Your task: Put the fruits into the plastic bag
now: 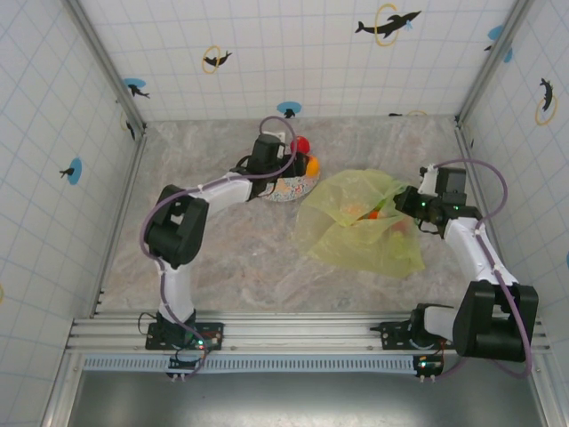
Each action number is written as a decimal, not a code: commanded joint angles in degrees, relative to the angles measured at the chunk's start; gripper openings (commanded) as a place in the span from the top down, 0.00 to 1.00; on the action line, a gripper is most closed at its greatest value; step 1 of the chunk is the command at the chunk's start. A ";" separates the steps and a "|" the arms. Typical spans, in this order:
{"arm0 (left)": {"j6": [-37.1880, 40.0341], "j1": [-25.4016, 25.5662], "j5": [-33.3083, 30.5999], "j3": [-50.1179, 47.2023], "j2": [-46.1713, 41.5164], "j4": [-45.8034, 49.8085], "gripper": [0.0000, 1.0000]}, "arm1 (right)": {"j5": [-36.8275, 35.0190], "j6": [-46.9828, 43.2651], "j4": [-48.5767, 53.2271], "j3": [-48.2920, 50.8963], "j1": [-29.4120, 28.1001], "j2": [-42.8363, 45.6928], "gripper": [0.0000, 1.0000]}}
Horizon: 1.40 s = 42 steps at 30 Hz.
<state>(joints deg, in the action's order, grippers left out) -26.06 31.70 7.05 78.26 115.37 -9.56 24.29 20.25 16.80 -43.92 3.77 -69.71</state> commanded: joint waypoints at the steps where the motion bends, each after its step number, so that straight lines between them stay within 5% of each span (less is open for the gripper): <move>1: -1.22 -0.44 2.44 5.32 4.39 2.17 0.10 | 0.37 -0.95 0.87 0.67 0.26 0.83 1.00; 21: 1.13 -0.37 4.07 22.93 21.00 9.46 0.02 | 0.58 -1.21 1.34 0.85 0.36 1.28 1.00; 31: 1.35 -0.38 5.34 27.17 24.63 10.60 0.14 | 0.71 -1.31 1.22 1.56 0.45 1.39 1.00; 42: 3.40 -0.37 5.43 25.65 21.08 10.88 0.42 | 0.89 -1.14 0.79 2.26 0.45 1.33 1.00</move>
<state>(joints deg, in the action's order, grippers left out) -24.56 31.70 11.64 103.61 138.54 -0.01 24.58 19.81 17.10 -42.78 3.81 -69.65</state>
